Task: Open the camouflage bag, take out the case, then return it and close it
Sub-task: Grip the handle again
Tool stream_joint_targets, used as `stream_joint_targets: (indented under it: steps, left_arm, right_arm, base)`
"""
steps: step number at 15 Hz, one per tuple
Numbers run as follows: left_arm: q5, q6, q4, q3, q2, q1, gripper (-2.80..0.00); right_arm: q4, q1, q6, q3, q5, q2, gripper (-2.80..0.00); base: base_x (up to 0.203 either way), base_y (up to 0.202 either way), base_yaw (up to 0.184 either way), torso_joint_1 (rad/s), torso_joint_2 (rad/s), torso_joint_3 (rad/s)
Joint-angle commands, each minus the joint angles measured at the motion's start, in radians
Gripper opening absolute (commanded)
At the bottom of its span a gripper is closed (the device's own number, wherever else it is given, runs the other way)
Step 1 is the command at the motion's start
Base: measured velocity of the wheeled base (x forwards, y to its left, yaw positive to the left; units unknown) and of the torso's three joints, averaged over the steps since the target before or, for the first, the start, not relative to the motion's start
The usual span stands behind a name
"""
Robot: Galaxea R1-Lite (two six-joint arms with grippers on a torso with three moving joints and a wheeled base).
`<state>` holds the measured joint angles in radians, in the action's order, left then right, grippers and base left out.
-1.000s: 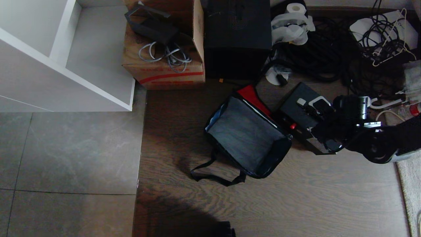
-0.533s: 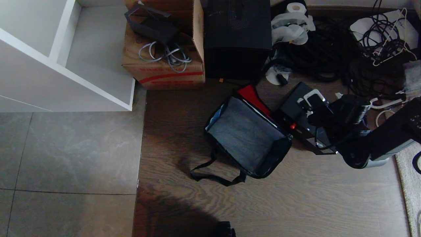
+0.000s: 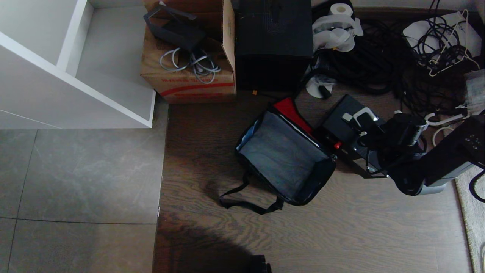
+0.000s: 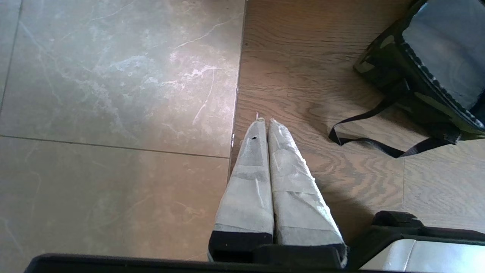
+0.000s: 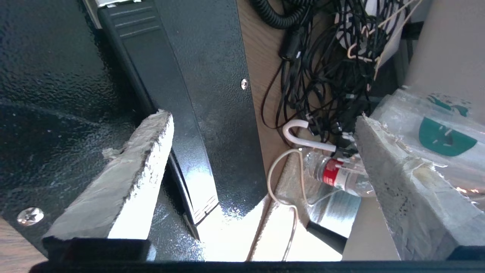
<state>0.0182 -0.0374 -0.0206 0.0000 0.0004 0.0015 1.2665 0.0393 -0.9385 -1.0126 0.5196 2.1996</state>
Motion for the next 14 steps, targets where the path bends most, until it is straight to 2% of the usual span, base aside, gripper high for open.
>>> stream_joint_targets:
  steps: [1, 9, 14]
  left_arm:
    - [0.000, 0.001, -0.001, 0.011, 0.000, 0.000, -2.80]
    - [0.000, -0.001, -0.001, 0.011, 0.000, 0.000, -2.80]
    - [0.000, -0.001, -0.001, 0.011, 0.000, 0.000, -2.80]
  right_arm:
    - [-0.010, -0.002, -0.005, 0.003, 0.011, 0.003, 0.00]
    - [-0.043, 0.000, 0.018, 0.079, 0.017, -0.095, 0.00]
    - [-0.055, 0.004, 0.024, 0.097, 0.016, -0.090, 0.00]
  base:
    - [0.000, 0.000, 0.000, 0.000, 0.00, 0.000]
    - [0.000, 0.000, 0.000, 0.000, 0.00, 0.000]
    - [0.000, 0.000, 0.000, 0.000, 0.00, 0.000]
